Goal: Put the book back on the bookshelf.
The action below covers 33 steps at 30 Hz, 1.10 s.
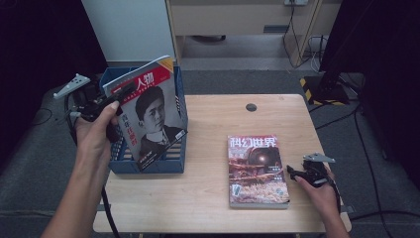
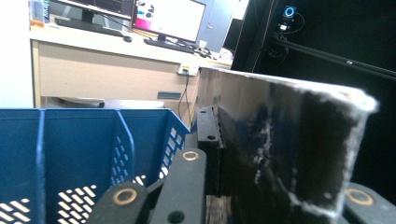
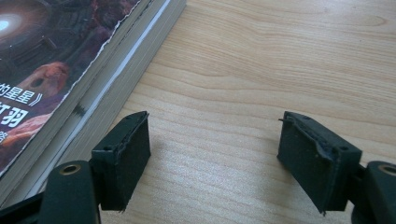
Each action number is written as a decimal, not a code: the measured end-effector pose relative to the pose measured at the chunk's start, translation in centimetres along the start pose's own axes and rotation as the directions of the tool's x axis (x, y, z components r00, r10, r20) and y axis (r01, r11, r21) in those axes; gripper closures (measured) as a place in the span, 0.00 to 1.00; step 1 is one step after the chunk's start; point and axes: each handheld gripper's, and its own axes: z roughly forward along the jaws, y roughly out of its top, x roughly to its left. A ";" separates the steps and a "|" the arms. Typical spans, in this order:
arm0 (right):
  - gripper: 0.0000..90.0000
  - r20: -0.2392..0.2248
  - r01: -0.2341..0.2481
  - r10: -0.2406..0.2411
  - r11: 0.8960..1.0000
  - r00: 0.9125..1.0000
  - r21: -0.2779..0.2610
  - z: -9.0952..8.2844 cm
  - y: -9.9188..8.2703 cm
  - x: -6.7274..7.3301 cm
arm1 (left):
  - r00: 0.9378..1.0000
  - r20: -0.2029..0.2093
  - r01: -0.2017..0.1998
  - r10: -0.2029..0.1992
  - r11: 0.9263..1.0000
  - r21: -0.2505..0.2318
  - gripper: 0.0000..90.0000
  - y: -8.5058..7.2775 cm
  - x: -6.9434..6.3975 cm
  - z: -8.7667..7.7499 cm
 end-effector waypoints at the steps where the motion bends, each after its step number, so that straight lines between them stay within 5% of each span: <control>1: 0.28 0.000 -0.001 0.001 1.000 1.000 0.000 0.0 0.0 0.0 | 1.000 -0.005 -0.001 0.001 1.000 0.001 0.95 0.0 0.1 -0.2; 33: 0.27 -0.002 0.005 -0.005 1.000 1.000 0.005 0.0 0.0 -0.1 | 0.991 -0.135 0.004 -0.007 1.000 -0.022 0.95 1.3 4.0 -5.0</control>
